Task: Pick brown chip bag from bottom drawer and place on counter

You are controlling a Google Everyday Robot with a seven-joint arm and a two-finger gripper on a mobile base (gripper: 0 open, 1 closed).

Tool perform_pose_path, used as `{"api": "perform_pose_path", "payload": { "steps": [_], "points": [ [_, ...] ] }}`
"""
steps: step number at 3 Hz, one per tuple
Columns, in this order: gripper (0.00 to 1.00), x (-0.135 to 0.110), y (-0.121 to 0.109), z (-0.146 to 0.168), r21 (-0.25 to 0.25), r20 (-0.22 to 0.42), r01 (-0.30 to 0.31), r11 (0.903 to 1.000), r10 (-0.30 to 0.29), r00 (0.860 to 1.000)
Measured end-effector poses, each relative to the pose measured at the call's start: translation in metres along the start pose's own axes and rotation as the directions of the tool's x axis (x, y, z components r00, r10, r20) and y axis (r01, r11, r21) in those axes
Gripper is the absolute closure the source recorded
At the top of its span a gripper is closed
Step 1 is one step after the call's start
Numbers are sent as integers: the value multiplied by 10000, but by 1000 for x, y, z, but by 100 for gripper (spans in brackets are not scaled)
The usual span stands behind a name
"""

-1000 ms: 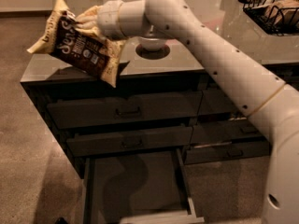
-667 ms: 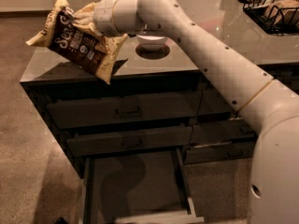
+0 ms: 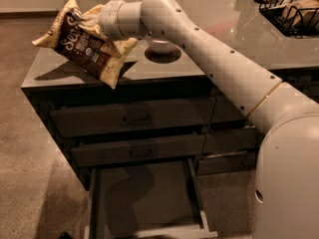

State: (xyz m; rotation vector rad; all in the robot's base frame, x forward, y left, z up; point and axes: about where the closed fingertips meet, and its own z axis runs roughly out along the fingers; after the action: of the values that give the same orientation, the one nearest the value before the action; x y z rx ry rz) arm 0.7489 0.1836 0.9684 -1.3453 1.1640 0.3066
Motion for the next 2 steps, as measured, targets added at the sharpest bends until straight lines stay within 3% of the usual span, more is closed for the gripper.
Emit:
{"api": "perform_pose_path", "payload": {
  "steps": [2],
  "points": [
    [4, -1, 3, 4, -58, 29, -9, 10000, 9, 10000]
  ]
}}
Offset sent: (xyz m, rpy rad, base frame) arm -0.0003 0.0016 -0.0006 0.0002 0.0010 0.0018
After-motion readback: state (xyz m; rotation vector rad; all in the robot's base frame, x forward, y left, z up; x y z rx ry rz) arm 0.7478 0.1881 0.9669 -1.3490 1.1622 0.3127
